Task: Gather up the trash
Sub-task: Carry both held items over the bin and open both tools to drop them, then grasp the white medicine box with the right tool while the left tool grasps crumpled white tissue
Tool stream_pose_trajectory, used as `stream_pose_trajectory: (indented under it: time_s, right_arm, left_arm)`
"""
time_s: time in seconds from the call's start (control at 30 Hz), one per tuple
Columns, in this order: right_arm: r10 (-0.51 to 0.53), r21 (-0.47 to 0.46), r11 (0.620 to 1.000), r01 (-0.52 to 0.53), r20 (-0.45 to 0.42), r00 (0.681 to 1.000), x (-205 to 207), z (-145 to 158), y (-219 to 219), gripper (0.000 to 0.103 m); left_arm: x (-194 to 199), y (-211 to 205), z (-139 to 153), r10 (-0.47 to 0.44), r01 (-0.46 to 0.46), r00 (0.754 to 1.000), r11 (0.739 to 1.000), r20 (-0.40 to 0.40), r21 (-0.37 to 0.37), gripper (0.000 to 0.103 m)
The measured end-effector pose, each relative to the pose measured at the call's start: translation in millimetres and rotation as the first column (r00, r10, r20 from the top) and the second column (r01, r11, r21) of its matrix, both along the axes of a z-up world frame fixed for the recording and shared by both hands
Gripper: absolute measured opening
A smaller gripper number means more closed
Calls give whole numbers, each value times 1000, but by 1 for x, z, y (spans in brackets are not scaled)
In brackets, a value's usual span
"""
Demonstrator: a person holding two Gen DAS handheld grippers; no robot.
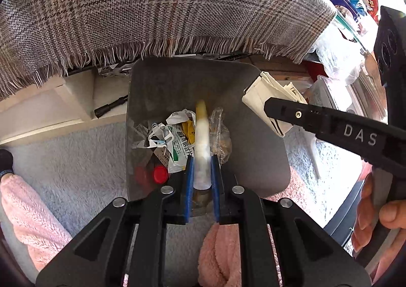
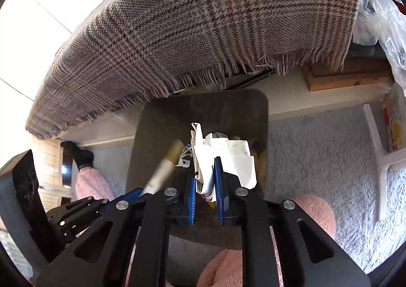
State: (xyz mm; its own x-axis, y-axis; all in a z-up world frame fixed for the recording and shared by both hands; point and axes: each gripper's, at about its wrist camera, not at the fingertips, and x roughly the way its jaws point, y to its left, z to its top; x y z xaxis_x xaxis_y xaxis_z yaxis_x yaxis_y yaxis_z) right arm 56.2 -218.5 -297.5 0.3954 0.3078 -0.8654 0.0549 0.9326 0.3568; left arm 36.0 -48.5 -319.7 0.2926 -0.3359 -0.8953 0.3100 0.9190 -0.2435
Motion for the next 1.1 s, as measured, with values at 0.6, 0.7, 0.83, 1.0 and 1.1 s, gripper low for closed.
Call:
stream_pose_trajectory:
  time_s: [0.6,0.7,0.83,1.0,1.1]
  right_arm:
    - [-77,-117,990,80,33,997,3,44,-36,98]
    - [-85,-106,990,90,46,995,6,64,-43,98]
    - [-85,-128,987,100,121,989,21,105,-49,98]
    - [-78,-143,983,112,223,972,61,149,-55,100]
    - [-88,-106,987,122,280,956,95,162,-60,99]
  left_arm:
    - [6,32,63,50,-56,990,997,129,44,95]
    - [16,38,88,57,-62,986,998,160,28,95]
    - [37,46,123,67,-70,978,998,197,7,95]
    - [83,59,157,99,-95,967,995,235,-25,95]
    - [116,61,172,112,-114,956,993,271,-9,95]
